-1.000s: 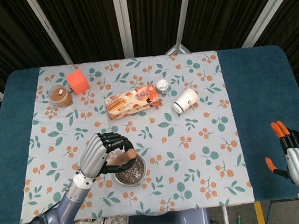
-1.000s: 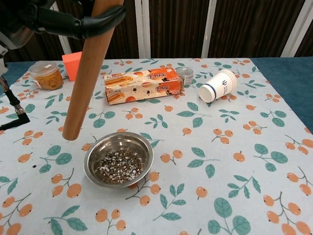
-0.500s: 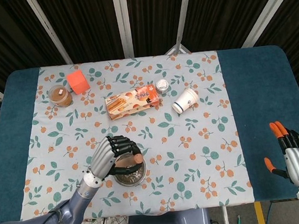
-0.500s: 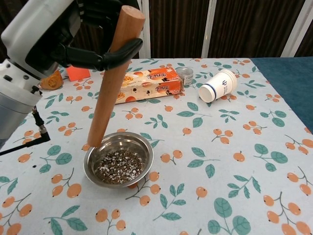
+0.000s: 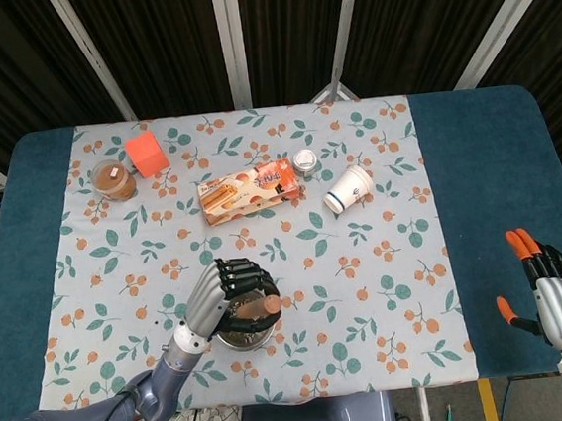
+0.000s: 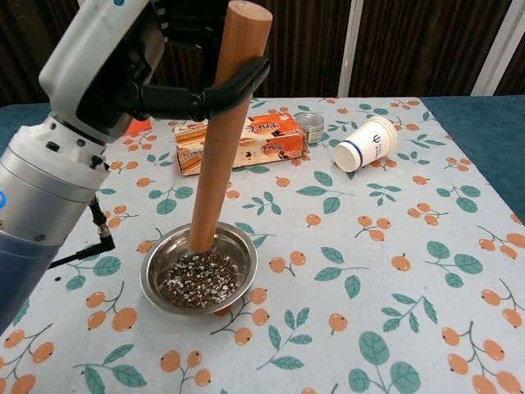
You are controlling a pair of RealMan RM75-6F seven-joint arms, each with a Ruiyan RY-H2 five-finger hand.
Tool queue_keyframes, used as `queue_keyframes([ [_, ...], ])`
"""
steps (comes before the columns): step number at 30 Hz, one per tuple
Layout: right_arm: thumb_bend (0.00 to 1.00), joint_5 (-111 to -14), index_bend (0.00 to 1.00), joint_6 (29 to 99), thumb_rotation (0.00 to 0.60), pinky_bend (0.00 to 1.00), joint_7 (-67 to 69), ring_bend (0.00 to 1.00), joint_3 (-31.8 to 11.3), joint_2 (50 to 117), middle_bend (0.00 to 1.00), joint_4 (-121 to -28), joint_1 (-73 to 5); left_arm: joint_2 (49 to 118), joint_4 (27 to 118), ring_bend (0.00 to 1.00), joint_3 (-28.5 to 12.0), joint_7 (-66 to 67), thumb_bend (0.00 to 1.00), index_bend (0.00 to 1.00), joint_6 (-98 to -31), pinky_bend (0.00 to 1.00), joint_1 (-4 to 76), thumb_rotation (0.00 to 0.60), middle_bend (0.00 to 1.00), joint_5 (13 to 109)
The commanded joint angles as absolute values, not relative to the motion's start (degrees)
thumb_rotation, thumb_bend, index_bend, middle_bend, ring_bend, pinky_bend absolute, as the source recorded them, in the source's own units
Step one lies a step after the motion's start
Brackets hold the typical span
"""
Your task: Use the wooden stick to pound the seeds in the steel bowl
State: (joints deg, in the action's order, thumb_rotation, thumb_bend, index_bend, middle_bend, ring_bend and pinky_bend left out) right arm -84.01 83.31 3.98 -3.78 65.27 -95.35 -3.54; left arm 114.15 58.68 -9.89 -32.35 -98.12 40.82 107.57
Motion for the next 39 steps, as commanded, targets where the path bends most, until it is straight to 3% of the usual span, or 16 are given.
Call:
queue_keyframes([
  [1,0.37,-83.94,0.0,83.3,0.6,0.0,4.08,0.0,-3.81,65.24,0.0,-95.36,-3.54,115.4,56.2,0.63,-9.53,-33.9,0.8,0.65,-98.47,0.73,41.21,0.6,0.77,106.81],
  [39,0.37,-83.69,0.0,82.81,0.6,0.0,4.32,0.0,-3.73,65.24,0.0,-95.65,-3.66,124.84,32.93,0.63,-4.74,-46.78,0.8,0.65,-99.61,0.73,41.98,0.6,0.77,102.34],
])
